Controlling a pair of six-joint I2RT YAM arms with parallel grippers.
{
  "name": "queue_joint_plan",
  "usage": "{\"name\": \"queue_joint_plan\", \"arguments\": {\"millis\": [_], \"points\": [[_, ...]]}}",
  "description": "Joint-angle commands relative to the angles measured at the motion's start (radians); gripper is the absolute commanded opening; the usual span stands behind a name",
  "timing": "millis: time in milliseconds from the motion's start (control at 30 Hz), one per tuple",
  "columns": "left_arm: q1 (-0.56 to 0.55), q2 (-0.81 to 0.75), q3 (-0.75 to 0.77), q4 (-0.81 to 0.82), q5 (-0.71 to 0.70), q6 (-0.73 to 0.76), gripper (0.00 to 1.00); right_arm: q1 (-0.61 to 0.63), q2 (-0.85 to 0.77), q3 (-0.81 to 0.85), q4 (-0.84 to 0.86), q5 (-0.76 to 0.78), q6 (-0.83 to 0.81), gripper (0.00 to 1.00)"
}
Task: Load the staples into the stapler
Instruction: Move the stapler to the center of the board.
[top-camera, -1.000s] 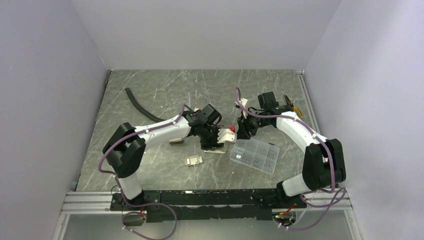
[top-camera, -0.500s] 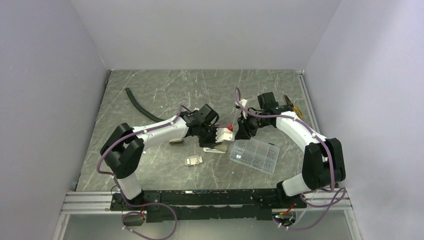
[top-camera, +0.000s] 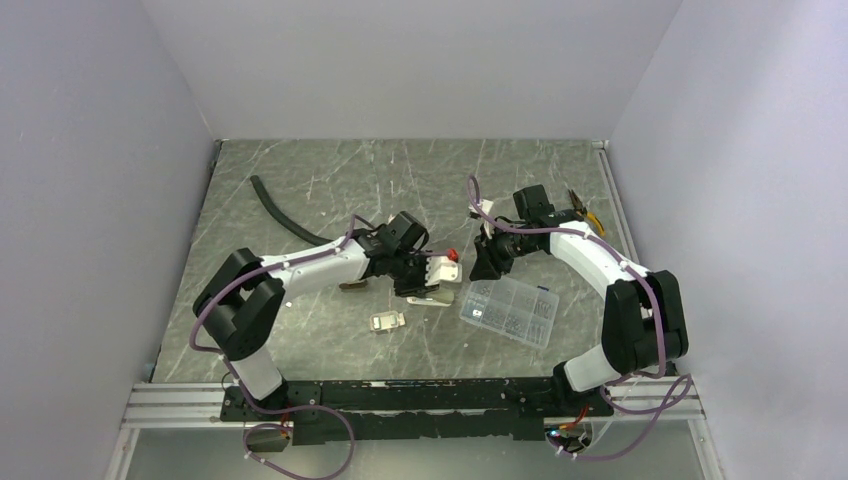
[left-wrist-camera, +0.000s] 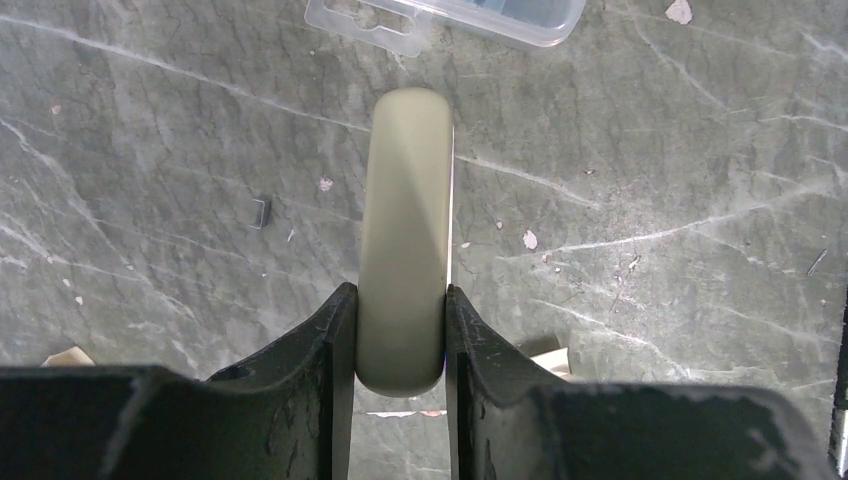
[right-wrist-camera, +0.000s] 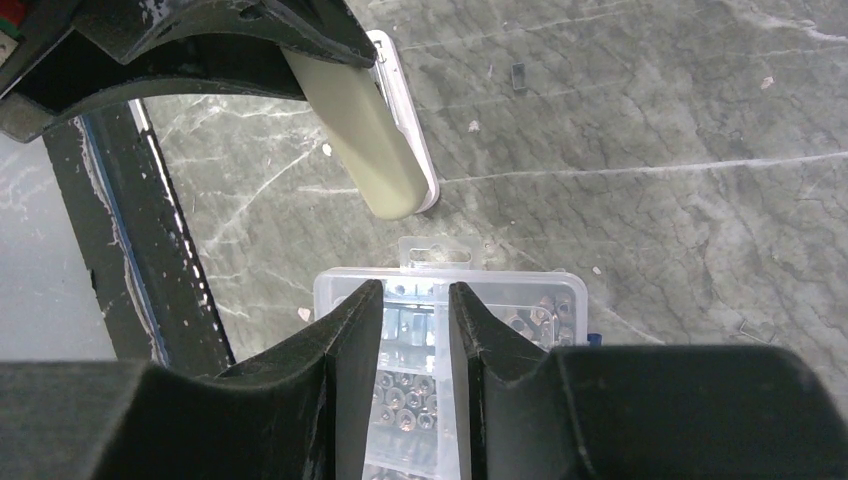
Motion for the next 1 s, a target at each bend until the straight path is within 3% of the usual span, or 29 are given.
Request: {"name": "queue_joint_plan", "arguments": {"millis": [0,400,667,967], "points": [[0.007,0.111,-0.069,-0.023,0.021,0.008,0.03,-0.004,-0.002,0.027,-0.005,-0.041,-0.029,0.34],[-0.027,0.237,0.023,-0.087,0.027,-0.023,0.03,-0.004,-0.011,0.033,0.005,-0.054,-0.021,0.31],[-0.061,0.256,-0.062,0.112,0.037,-0.157,0.03,-0.004,-0.025,0.03,0.002,-0.046,-0.031,0.3],[-0.087,0.272,-0.153,0.318,-0.054,-0.25,0.03,-0.004,-0.023,0.033,0.005,-0.049,-0.032,0.29]]}}
